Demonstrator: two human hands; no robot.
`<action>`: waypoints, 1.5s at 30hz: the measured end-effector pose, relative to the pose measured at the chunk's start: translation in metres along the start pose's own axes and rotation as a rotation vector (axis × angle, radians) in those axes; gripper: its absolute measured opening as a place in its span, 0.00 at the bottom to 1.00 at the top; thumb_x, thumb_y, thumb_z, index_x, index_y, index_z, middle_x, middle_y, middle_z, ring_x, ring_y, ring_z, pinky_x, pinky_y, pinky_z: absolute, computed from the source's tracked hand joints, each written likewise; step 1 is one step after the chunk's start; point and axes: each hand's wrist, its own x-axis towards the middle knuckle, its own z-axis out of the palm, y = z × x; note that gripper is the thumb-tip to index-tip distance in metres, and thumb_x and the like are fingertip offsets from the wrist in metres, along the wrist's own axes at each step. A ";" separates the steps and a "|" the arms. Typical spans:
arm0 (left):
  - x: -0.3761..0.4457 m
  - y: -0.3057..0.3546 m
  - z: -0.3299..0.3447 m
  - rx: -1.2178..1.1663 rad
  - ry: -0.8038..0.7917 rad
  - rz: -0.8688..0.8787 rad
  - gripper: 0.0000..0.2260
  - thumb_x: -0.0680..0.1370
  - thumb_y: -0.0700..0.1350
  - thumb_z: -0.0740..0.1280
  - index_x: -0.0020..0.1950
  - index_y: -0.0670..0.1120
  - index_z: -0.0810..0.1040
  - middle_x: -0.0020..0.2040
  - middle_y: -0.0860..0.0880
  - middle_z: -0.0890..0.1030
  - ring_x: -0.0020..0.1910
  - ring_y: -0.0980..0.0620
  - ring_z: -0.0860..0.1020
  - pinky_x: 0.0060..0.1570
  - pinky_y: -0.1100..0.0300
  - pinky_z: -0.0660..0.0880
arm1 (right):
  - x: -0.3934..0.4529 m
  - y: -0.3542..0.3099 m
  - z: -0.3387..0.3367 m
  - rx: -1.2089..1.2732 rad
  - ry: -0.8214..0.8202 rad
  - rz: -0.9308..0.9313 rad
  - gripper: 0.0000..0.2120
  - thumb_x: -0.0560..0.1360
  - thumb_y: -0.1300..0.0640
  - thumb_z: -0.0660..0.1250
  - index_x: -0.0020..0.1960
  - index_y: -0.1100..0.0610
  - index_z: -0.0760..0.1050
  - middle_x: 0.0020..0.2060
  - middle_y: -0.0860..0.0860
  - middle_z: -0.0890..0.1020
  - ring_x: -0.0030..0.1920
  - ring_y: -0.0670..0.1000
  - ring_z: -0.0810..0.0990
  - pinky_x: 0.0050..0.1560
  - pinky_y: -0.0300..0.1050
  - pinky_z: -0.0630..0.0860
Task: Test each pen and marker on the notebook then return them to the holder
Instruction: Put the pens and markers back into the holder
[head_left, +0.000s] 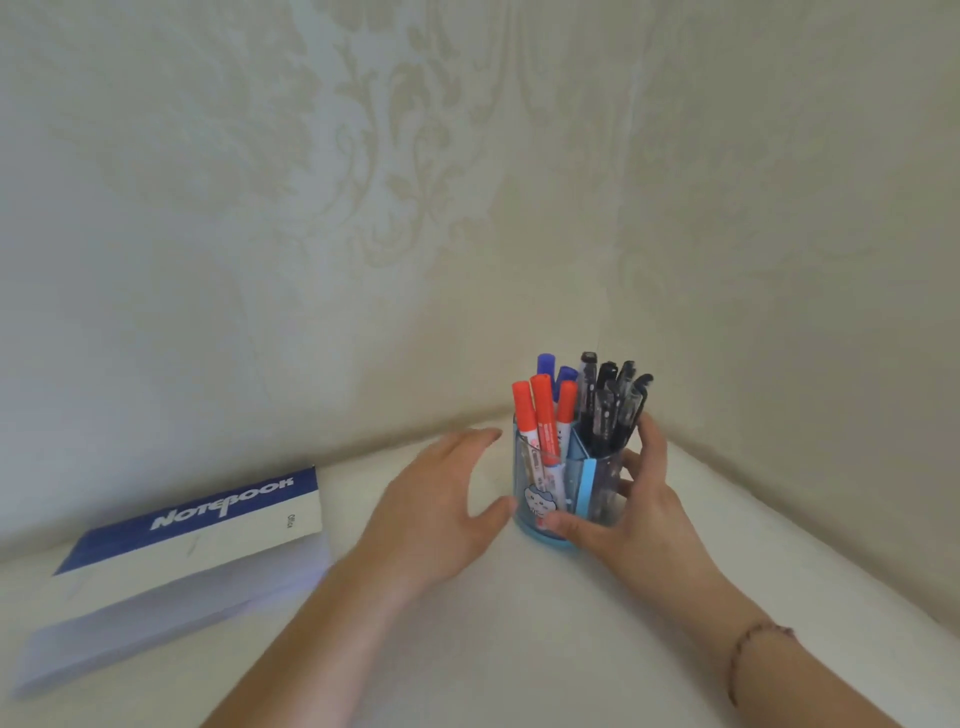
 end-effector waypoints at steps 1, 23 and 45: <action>-0.001 -0.004 -0.017 0.119 -0.043 0.018 0.29 0.75 0.57 0.68 0.74 0.58 0.64 0.71 0.60 0.67 0.66 0.57 0.69 0.64 0.58 0.69 | 0.000 0.001 0.001 -0.002 0.003 0.003 0.58 0.60 0.47 0.82 0.73 0.38 0.42 0.55 0.29 0.71 0.49 0.32 0.76 0.48 0.35 0.73; -0.076 -0.083 -0.093 0.478 -0.510 -0.398 0.20 0.80 0.61 0.58 0.70 0.58 0.63 0.65 0.58 0.66 0.62 0.53 0.67 0.60 0.57 0.69 | 0.081 0.025 -0.004 0.020 0.118 0.014 0.51 0.66 0.57 0.79 0.75 0.45 0.46 0.60 0.44 0.74 0.54 0.47 0.76 0.55 0.43 0.71; -0.161 -0.129 -0.175 0.377 -0.462 -0.658 0.41 0.64 0.77 0.58 0.75 0.64 0.59 0.78 0.55 0.54 0.74 0.47 0.60 0.71 0.54 0.61 | -0.009 -0.090 0.167 -0.604 -0.647 -0.498 0.36 0.70 0.25 0.50 0.74 0.40 0.59 0.75 0.46 0.61 0.74 0.50 0.59 0.71 0.53 0.59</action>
